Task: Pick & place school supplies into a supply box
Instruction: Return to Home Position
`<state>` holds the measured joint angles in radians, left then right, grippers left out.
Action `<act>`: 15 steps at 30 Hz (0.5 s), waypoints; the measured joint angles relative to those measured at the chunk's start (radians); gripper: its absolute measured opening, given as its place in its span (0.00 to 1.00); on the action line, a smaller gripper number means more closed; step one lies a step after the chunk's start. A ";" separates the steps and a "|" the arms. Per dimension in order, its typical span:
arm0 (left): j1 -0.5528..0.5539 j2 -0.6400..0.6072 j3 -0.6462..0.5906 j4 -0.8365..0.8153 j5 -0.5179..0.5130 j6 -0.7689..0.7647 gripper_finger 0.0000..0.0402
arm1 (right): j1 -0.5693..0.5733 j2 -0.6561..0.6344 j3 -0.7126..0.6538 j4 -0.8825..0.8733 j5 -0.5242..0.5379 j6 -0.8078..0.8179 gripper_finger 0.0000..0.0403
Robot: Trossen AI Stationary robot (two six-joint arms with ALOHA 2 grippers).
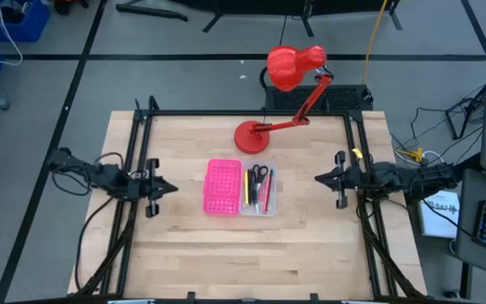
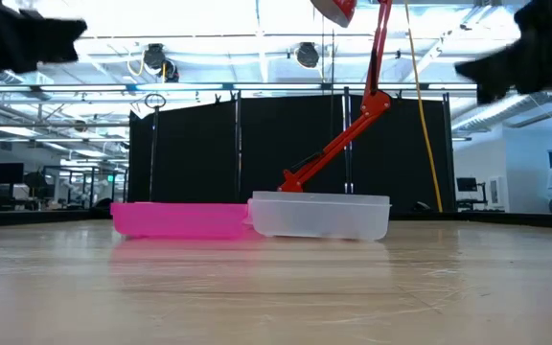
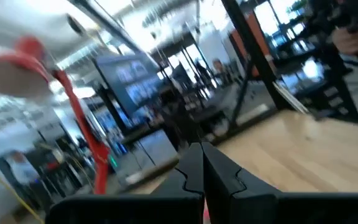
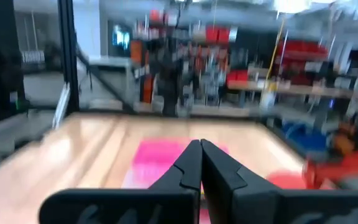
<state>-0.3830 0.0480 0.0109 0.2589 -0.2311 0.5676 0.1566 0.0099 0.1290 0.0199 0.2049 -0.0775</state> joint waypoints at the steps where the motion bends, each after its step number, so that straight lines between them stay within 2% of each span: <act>1: 0.004 -0.003 0.000 -0.031 0.003 -0.016 0.00 | 0.000 0.000 -0.003 -0.036 0.000 0.007 0.00; 6: 0.026 0.006 -0.001 -0.153 0.000 -0.055 0.00 | 0.000 0.000 -0.106 0.041 -0.007 0.036 0.00; 13: 0.065 0.007 0.001 -0.208 0.002 -0.113 0.00 | -0.005 0.008 -0.110 0.042 -0.025 0.041 0.00; 15: 0.081 0.018 0.002 -0.216 0.030 -0.138 0.00 | -0.005 0.008 -0.110 0.038 -0.026 0.038 0.00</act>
<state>-0.3016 0.0658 0.0128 0.0429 -0.2009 0.4295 0.1516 0.0176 0.0186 0.0576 0.1794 -0.0391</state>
